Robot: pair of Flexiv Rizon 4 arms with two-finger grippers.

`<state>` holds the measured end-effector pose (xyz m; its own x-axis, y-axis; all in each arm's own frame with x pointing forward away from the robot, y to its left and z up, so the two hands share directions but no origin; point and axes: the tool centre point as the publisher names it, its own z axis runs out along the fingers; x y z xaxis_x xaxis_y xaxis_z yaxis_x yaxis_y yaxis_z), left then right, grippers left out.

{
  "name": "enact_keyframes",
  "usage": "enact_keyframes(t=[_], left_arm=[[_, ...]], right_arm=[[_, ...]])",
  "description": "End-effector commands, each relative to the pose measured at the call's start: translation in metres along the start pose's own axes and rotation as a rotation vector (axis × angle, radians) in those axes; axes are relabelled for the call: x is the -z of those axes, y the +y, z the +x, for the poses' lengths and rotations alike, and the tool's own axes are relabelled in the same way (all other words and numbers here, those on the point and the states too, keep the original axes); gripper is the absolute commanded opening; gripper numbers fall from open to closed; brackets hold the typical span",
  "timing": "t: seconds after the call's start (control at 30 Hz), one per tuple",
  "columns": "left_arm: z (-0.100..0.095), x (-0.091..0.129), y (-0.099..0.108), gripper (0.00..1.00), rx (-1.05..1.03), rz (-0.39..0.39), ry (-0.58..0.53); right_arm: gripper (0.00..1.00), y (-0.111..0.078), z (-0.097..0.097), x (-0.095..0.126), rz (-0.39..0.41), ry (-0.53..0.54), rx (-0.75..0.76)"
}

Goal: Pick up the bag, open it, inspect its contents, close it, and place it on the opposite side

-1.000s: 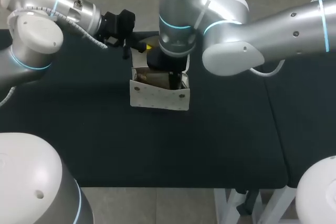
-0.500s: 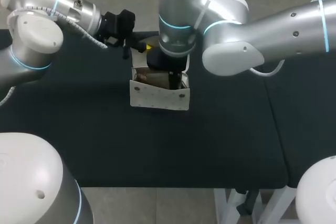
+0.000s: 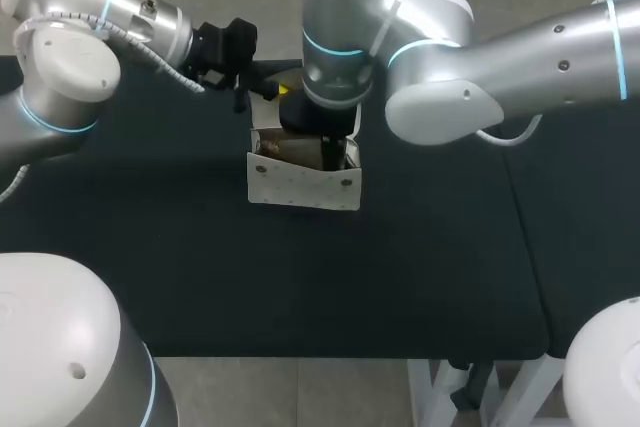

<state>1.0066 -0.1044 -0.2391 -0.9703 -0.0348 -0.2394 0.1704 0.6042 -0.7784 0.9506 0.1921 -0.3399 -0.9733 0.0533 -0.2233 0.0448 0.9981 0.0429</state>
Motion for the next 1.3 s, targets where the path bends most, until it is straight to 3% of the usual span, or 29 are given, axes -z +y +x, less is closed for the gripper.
enact_keyframes(t=[0.03,0.07,0.1,0.37,0.6,0.67,0.73,0.93,1.03,1.3], left_arm=[[0.002,0.001,0.002,0.00,-0.001,0.007,-0.003],[0.002,0.002,0.001,0.00,-0.002,0.007,-0.003],[0.003,0.002,0.001,0.00,-0.003,0.007,-0.003],[0.009,0.006,-0.004,0.00,-0.007,0.009,-0.006],[0.012,0.002,-0.003,0.00,0.011,0.003,0.018],[0.012,0.001,-0.002,0.00,0.019,-0.001,0.024],[0.012,-0.001,0.000,0.00,0.026,-0.003,0.028],[0.008,-0.014,0.012,0.00,0.016,0.004,0.046],[0.008,-0.022,0.018,0.00,-0.048,0.005,0.034],[0.015,-0.031,0.030,0.00,-0.202,0.030,0.014]], right_arm=[[0.90,-0.002,-0.001,-0.001,0.000,-0.013,-0.002],[0.58,-0.002,-0.002,0.001,0.000,-0.019,-0.002],[0.46,-0.002,-0.002,0.003,-0.002,-0.027,-0.003],[0.36,-0.003,-0.006,0.033,-0.021,-0.140,-0.011],[0.39,-0.006,-0.009,0.072,-0.027,-0.297,-0.021],[0.32,-0.007,-0.009,0.078,-0.027,-0.323,-0.024],[0.18,-0.007,-0.007,0.082,-0.024,-0.342,-0.023],[0.12,-0.009,0.003,0.093,-0.031,-0.400,-0.022],[0.00,-0.012,0.009,0.098,-0.036,-0.432,-0.025],[0.00,-0.018,0.028,0.097,-0.067,-0.513,-0.020]])
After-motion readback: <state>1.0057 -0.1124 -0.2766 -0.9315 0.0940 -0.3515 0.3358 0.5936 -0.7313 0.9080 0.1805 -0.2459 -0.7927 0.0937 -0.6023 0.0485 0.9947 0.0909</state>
